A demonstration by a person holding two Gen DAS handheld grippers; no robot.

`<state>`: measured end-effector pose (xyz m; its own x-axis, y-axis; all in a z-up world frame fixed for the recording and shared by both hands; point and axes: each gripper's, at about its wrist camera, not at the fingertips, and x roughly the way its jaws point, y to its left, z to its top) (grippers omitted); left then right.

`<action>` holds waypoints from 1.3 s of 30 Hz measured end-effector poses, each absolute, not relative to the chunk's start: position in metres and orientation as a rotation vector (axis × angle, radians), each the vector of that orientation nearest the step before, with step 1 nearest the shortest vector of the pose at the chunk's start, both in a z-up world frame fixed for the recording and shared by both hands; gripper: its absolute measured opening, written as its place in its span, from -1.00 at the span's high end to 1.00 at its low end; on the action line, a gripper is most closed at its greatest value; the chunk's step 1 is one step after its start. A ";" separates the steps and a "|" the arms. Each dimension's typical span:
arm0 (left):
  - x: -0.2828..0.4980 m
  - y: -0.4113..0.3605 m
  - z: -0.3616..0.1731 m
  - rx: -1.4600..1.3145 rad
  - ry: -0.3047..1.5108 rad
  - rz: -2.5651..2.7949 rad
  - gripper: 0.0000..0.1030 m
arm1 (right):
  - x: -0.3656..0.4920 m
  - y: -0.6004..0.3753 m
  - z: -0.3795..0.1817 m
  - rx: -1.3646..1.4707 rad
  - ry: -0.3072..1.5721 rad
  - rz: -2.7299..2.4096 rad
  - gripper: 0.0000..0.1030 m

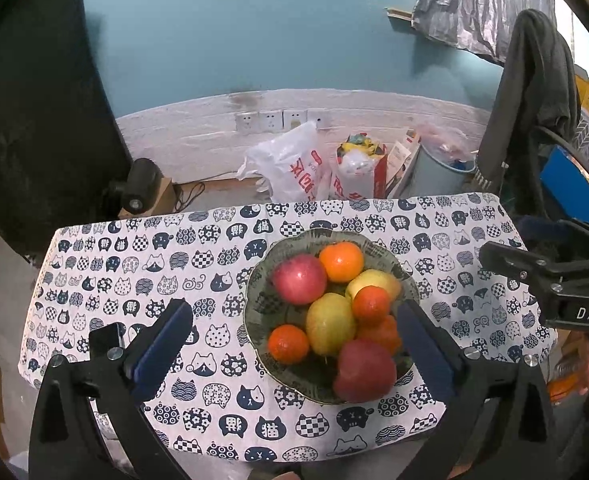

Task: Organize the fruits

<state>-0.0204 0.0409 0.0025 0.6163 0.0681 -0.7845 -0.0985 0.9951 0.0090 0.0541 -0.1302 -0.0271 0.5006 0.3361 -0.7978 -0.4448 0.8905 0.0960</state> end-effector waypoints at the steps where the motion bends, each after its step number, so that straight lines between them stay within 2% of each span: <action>1: -0.020 0.041 0.002 -0.036 0.900 0.096 -0.99 | 0.054 -0.130 -0.028 -0.126 0.935 0.473 -0.71; 39: -0.022 0.040 0.003 -0.034 0.907 0.104 -0.99 | 0.052 -0.126 -0.027 -0.134 0.938 0.471 -0.72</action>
